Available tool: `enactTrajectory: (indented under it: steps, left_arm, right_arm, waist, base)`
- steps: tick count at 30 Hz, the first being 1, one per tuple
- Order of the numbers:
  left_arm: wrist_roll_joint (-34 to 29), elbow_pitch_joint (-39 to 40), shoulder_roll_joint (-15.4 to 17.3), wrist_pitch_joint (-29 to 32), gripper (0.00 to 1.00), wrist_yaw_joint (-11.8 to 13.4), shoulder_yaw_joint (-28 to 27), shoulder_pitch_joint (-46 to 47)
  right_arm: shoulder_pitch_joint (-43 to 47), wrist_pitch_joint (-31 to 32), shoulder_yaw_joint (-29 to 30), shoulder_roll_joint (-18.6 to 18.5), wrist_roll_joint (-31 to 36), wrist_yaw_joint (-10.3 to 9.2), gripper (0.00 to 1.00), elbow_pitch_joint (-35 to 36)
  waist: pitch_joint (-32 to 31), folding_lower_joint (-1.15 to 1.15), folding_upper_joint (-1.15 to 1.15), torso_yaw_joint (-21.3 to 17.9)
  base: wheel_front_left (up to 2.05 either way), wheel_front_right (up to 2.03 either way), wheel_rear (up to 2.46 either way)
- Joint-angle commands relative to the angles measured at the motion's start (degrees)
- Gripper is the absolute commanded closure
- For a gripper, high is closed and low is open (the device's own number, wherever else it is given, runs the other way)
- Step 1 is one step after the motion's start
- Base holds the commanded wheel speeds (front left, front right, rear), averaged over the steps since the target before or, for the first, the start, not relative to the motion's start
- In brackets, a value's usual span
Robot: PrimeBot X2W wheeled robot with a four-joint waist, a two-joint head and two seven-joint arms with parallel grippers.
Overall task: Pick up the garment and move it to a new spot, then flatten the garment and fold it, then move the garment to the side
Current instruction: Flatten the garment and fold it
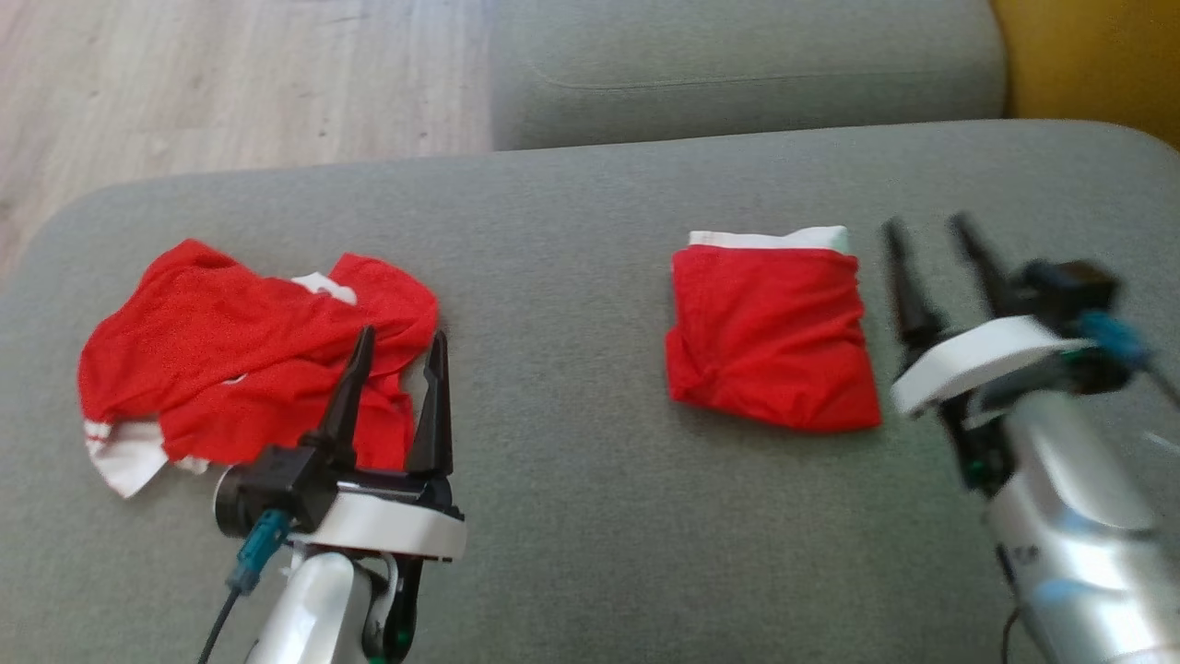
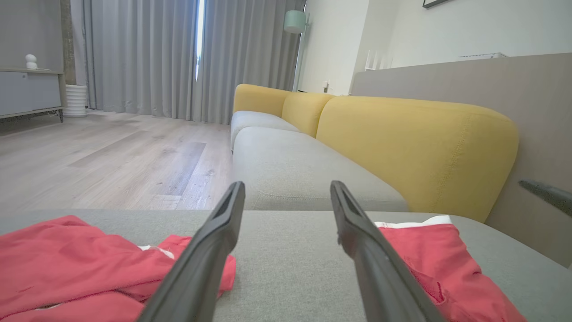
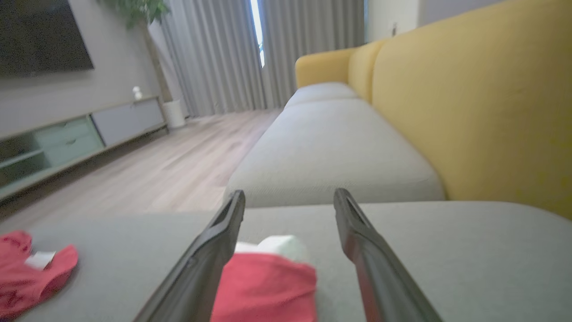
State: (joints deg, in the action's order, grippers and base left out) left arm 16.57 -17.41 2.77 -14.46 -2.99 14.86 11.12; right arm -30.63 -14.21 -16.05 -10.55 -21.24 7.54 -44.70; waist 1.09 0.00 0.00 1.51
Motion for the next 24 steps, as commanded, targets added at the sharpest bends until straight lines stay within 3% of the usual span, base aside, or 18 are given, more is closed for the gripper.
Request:
enactTrajectory:
  steps: [1, 5, 9, 15, 23, 24]
  left_arm:
    - [-0.27, 2.35, 0.24, -0.54, 0.00, -0.05, -2.20, 1.00]
    - [-0.59, 3.49, 0.19, -0.54, 0.00, -0.32, -2.68, 0.43]
    - [-0.80, 4.19, 0.15, -0.54, 0.00, -0.68, -3.09, -0.79]
    - [-0.58, 4.51, 0.12, -0.54, 0.00, -1.00, -3.58, -2.88]
    - [-0.72, 5.34, 0.11, -0.54, 0.00, -1.20, -2.55, -2.19]
    - [-0.86, 5.54, 0.11, -0.54, 0.00, -1.34, -2.21, -1.72]
  right_arm:
    - [0.26, -0.72, 1.79, 0.40, 1.16, -0.05, 0.00, 3.76]
    - [6.89, -0.76, 13.37, 3.55, 5.88, -0.05, 0.00, 14.22]
    - [14.61, -0.77, 19.64, 6.71, 9.41, -0.05, 0.00, 22.96]
    - [21.50, -0.78, 20.36, 7.63, 9.33, -0.05, 0.00, 28.26]
    - [21.36, -0.78, 18.70, 7.66, 8.82, -0.05, 0.00, 29.84]
    - [20.33, -0.62, 17.93, 7.66, 9.48, -0.05, 0.51, 29.54]
  waist:
    - [-0.02, 0.00, 0.00, -0.98]
    - [0.09, 0.00, 0.00, -2.09]
    - [0.12, 0.00, 0.00, -2.60]
    - [0.10, 0.00, 0.00, -2.95]
    - [1.94, 0.00, 0.00, -1.68]
    - [3.09, 0.00, 0.00, -0.99]
  base:
    - [0.00, 0.00, 0.00]
    - [0.00, 0.00, 0.00]
    - [0.00, 0.00, 0.00]
    - [0.00, 0.00, 0.00]
    - [0.00, 0.00, 0.00]
    - [0.00, 0.00, 0.00]
